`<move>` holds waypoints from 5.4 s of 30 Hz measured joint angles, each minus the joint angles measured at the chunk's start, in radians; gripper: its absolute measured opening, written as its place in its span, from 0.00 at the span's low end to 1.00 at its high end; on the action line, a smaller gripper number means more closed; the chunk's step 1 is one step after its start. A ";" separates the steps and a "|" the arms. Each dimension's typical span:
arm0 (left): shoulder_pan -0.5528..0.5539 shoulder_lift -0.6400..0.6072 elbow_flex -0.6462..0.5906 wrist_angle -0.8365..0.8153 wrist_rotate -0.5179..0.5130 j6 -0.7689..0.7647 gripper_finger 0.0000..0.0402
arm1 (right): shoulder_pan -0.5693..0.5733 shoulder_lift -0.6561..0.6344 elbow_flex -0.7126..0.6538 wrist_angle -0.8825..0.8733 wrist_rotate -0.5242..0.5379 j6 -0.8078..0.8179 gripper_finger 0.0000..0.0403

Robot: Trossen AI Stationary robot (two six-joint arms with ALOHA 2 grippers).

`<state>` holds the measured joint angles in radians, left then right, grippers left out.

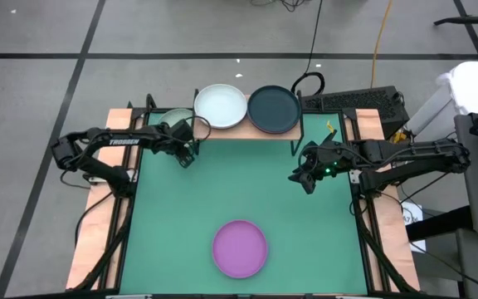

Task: Place and stack plates onto a shelf
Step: Stack the light green plate on top of the white plate on the shelf

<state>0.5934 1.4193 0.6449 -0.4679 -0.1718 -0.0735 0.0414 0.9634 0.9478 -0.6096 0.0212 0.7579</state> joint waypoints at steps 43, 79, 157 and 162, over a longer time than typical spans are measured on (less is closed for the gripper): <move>-0.013 -0.354 0.022 -0.065 -0.092 0.037 0.02 | 0.000 0.000 0.000 0.018 0.065 0.016 0.38; -0.159 -0.451 0.684 -0.512 -0.207 -0.067 0.02 | 0.079 0.000 0.000 0.060 0.105 -0.054 0.38; -0.205 0.376 1.283 -0.671 0.025 0.457 0.02 | 0.224 -0.032 0.000 0.052 0.114 -0.037 0.38; -0.190 0.409 1.282 -0.718 0.025 0.457 0.02 | 0.224 -0.032 0.000 0.051 0.116 -0.029 0.38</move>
<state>0.4038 1.8284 1.9269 -1.1861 -0.1472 0.3836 0.2657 0.9310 0.9482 -0.5583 0.1371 0.7284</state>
